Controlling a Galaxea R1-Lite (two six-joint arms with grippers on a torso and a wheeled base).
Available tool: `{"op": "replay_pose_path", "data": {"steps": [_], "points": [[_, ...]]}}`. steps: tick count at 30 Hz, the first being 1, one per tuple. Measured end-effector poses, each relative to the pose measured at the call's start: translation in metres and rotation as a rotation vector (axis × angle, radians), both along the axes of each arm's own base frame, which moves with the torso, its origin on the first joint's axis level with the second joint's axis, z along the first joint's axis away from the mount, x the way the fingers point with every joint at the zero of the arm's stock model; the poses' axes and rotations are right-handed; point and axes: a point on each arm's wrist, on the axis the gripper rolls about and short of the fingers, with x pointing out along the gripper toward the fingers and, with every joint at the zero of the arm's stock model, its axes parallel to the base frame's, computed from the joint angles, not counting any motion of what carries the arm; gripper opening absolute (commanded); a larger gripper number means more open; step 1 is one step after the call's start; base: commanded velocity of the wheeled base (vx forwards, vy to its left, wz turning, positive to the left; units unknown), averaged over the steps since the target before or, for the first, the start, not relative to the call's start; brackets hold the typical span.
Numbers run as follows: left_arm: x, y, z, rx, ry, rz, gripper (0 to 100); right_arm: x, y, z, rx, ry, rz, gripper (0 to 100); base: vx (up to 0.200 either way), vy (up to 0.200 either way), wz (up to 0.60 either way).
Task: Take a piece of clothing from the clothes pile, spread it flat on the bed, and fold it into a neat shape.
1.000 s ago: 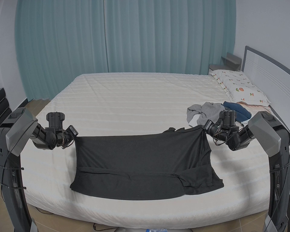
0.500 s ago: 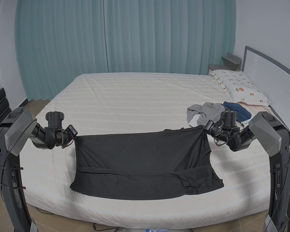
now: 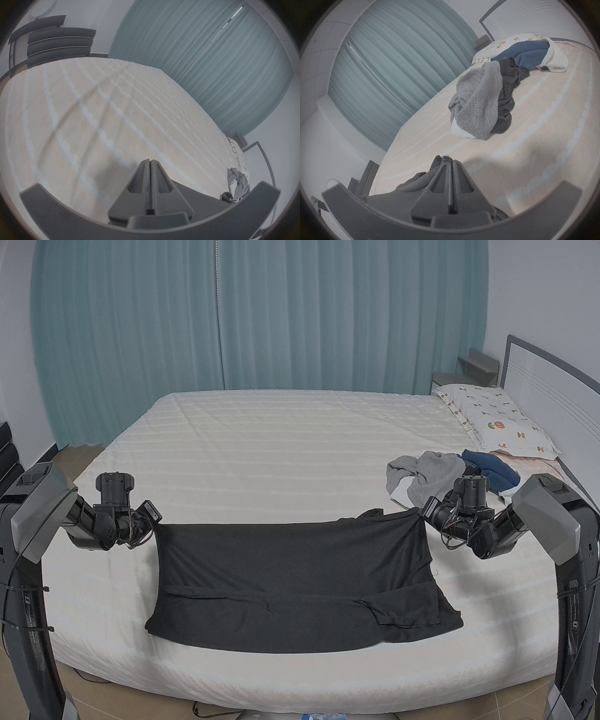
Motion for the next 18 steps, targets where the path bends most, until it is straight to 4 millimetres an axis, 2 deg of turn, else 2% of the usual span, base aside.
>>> {"op": "replay_pose_path", "data": {"steps": [8, 18], "points": [[-0.007, 0.000, -0.005, 0.054, 0.027, -0.046, 0, -0.013, -0.005, -0.008, -0.057, 0.043, 0.055, 0, 0.000, 0.000, 0.00], [-0.029, -0.002, -0.013, 0.196, 0.097, -0.164, 0, -0.039, -0.006, -0.009, -0.132, 0.088, 0.140, 0, 0.000, 0.000, 0.00]]}}
